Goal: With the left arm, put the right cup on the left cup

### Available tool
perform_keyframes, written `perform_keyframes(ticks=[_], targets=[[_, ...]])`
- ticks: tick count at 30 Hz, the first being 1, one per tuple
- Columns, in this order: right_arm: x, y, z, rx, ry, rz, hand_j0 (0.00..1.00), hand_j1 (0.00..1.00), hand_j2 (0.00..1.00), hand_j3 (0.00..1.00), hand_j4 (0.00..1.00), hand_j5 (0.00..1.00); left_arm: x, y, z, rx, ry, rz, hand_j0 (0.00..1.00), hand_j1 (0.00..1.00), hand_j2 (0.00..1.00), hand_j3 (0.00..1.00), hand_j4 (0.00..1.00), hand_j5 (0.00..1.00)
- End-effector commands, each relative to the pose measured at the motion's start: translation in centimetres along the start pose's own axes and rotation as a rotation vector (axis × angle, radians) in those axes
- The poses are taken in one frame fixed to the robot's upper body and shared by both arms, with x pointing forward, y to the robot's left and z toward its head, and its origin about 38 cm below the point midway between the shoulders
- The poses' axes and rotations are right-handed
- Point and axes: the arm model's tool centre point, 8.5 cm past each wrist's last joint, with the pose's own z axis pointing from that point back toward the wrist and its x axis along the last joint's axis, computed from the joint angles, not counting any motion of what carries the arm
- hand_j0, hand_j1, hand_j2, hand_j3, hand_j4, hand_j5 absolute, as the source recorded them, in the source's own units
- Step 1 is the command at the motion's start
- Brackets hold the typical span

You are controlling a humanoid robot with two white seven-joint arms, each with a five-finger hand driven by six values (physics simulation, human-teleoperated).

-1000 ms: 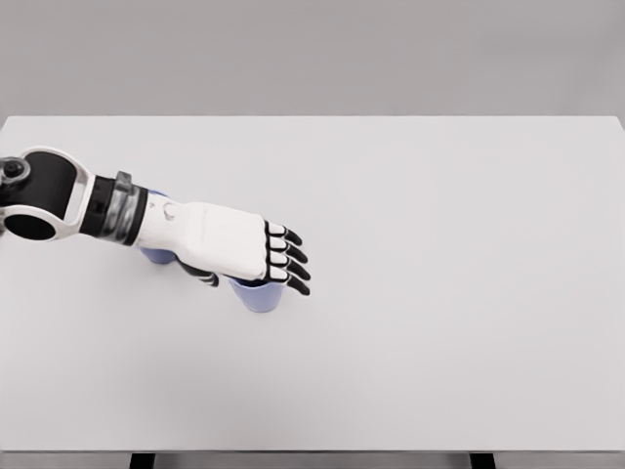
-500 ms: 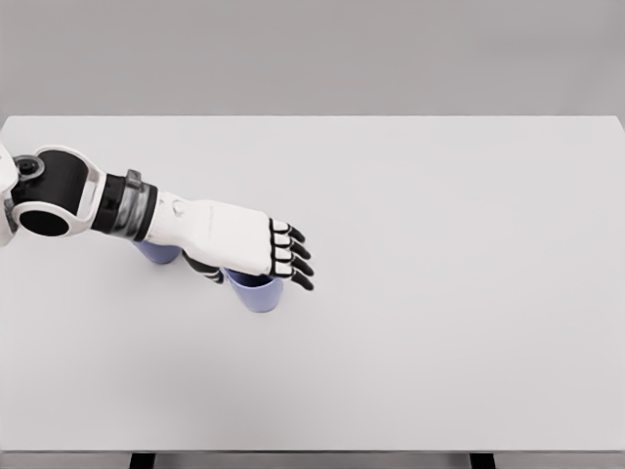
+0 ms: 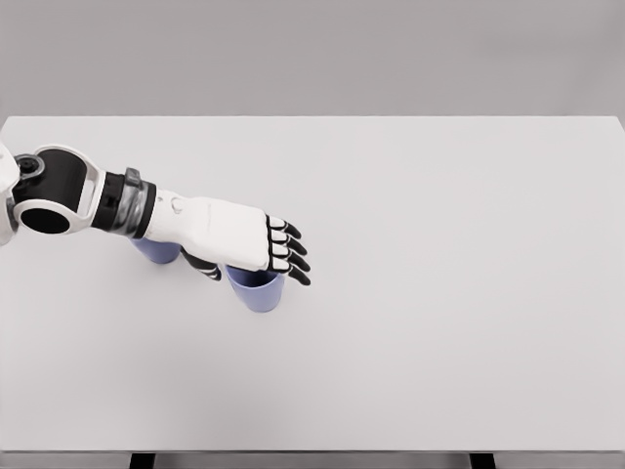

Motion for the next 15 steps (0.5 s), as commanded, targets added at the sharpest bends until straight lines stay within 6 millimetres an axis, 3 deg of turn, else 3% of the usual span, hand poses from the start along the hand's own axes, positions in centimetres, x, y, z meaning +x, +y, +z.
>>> perform_keyframes(ticks=[1, 5, 15], targets=[[0.0, 0.0, 0.0, 0.0, 0.0, 0.0, 1.0, 1.0, 1.0, 1.0, 1.0, 1.0, -0.4, -0.1, 0.2, -0.006, 0.015, -0.002, 1.0, 1.0, 1.0, 1.0, 1.0, 1.0], [0.0, 0.0, 0.0, 0.0, 0.0, 0.0, 1.0, 1.0, 1.0, 1.0, 1.0, 1.0, -0.6, -0.8, 0.0, -0.019, 0.021, 0.002, 1.0, 1.0, 1.0, 1.0, 1.0, 1.0], [0.0, 0.0, 0.0, 0.0, 0.0, 0.0, 1.0, 1.0, 1.0, 1.0, 1.0, 1.0, -0.1, -0.1, -1.6, -0.009, -0.018, -0.013, 1.0, 1.0, 1.0, 1.0, 1.0, 1.0]])
